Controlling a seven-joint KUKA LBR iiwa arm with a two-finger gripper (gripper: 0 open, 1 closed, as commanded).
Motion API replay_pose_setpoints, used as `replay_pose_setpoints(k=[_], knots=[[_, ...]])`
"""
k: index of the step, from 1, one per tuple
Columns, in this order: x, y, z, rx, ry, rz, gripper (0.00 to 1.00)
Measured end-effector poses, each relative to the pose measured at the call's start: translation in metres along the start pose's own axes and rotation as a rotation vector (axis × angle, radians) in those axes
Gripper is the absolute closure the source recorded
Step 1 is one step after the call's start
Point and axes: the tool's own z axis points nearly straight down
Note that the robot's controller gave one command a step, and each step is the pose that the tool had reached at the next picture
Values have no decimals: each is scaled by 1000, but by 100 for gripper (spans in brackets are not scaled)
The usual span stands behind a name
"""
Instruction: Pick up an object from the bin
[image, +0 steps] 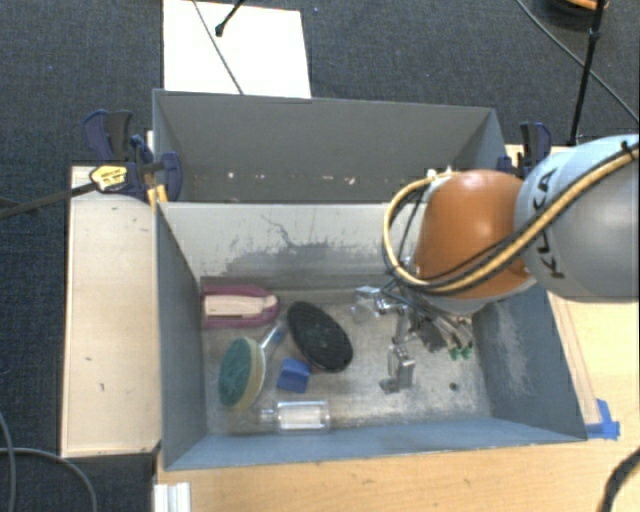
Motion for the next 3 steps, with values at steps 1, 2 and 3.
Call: replay_pose_setpoints(k=[1, 2, 3], knots=[[-61, -7, 24, -1, 3, 29, 0], [-45, -77, 81, 1, 12, -19, 0], [26, -69, 78, -3, 14, -49, 0]])
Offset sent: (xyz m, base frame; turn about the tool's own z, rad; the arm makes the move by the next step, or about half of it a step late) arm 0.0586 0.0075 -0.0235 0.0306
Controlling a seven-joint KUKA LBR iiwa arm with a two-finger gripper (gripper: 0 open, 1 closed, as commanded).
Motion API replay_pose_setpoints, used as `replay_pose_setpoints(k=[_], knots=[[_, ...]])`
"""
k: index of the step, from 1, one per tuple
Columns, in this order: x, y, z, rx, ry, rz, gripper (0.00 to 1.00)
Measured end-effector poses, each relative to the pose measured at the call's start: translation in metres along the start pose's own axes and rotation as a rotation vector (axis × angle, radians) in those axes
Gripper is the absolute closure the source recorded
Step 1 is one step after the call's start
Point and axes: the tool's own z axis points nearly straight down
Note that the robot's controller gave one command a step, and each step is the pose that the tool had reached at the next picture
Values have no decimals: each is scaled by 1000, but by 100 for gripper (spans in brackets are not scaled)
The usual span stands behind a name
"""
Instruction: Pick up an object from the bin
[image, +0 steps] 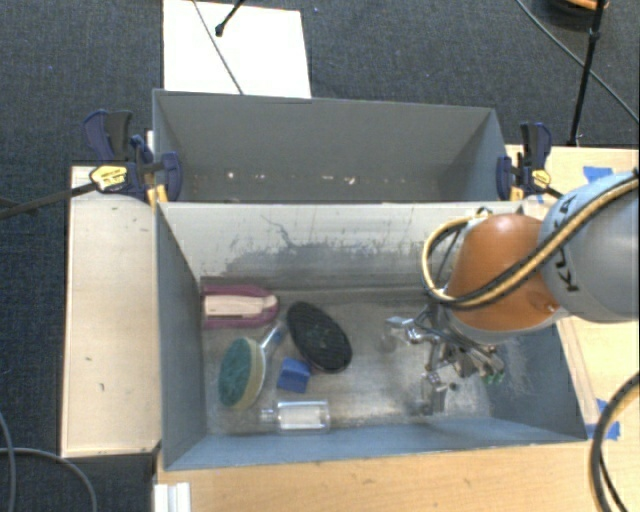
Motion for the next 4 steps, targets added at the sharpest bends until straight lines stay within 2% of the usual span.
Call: replay_pose_setpoints(k=[1, 2, 3, 4], knots=[[44, -63, -47, 3, -9, 269, 0], [-46, -119, -69, 3, -14, 406, 0], [-44, -118, -68, 1, -9, 406, 100], [-44, -118, -68, 1, -9, 406, 0]])
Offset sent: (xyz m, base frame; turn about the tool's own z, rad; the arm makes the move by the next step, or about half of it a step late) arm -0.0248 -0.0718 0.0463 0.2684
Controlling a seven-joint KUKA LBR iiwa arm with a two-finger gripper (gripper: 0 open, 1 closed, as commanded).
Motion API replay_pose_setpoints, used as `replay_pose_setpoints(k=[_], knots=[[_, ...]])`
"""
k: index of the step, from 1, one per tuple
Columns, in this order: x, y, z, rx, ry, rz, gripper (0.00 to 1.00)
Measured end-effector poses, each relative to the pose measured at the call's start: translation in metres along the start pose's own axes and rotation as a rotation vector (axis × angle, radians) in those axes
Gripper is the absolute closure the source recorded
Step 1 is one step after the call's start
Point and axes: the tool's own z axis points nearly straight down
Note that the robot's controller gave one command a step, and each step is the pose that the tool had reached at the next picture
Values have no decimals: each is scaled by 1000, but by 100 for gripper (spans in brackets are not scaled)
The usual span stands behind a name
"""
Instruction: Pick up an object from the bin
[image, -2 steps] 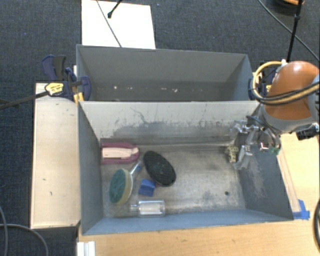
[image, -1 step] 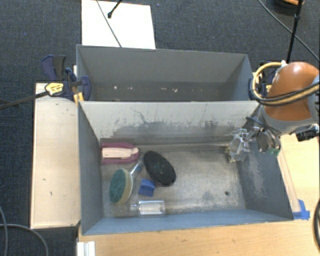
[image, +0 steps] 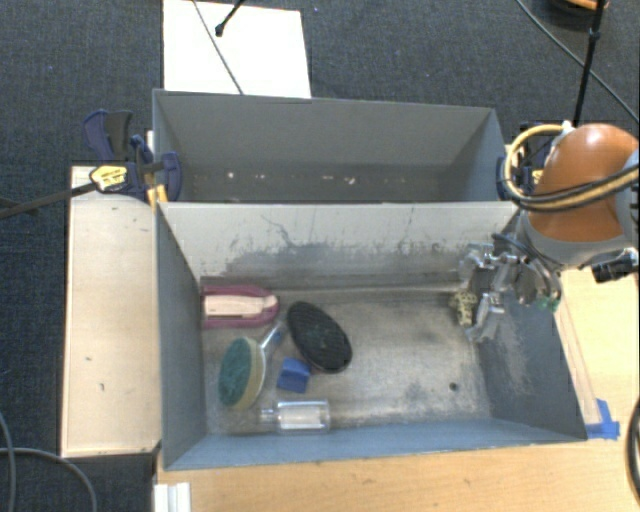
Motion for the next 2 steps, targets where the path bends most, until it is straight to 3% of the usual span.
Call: replay_pose_setpoints(k=[1, 2], knots=[[-2, -8, 58, 0, 6, 125, 0], [-4, -8, 55, 1, 1, 123, 100]])
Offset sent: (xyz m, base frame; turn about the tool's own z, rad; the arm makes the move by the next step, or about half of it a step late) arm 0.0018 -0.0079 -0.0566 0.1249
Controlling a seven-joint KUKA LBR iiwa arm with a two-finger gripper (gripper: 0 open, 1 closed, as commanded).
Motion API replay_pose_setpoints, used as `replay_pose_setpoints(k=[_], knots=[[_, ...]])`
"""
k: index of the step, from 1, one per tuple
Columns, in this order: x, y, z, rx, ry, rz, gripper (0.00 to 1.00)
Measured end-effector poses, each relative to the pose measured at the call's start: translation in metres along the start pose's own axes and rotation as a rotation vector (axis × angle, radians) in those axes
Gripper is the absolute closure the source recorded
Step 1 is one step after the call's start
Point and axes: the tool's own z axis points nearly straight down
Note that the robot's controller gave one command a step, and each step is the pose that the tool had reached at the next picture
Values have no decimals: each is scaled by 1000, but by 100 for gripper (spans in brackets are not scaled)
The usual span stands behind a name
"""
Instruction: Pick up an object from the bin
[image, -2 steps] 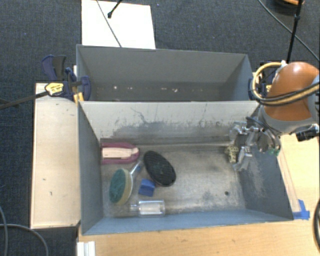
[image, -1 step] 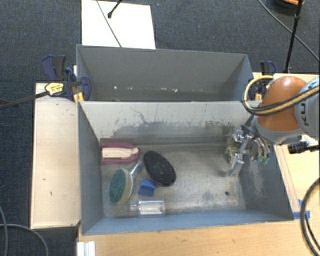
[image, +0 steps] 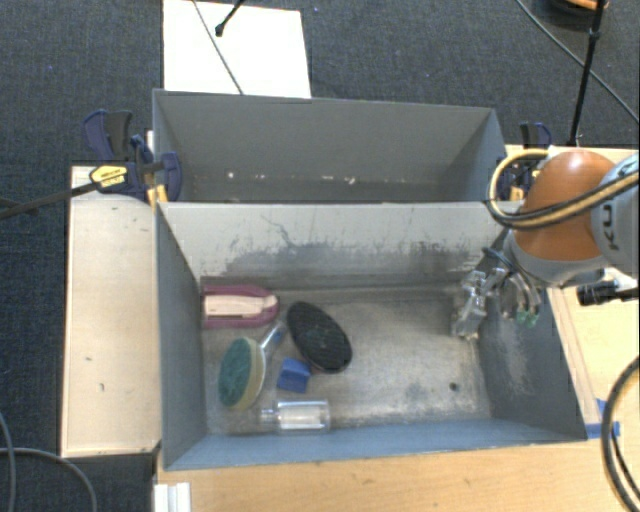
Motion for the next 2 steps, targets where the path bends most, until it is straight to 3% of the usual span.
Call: replay_pose_setpoints(k=[1, 2], knots=[[5, 4, -98, -1, -8, -12, 100], [6, 6, -142, -1, -6, -14, 100]])
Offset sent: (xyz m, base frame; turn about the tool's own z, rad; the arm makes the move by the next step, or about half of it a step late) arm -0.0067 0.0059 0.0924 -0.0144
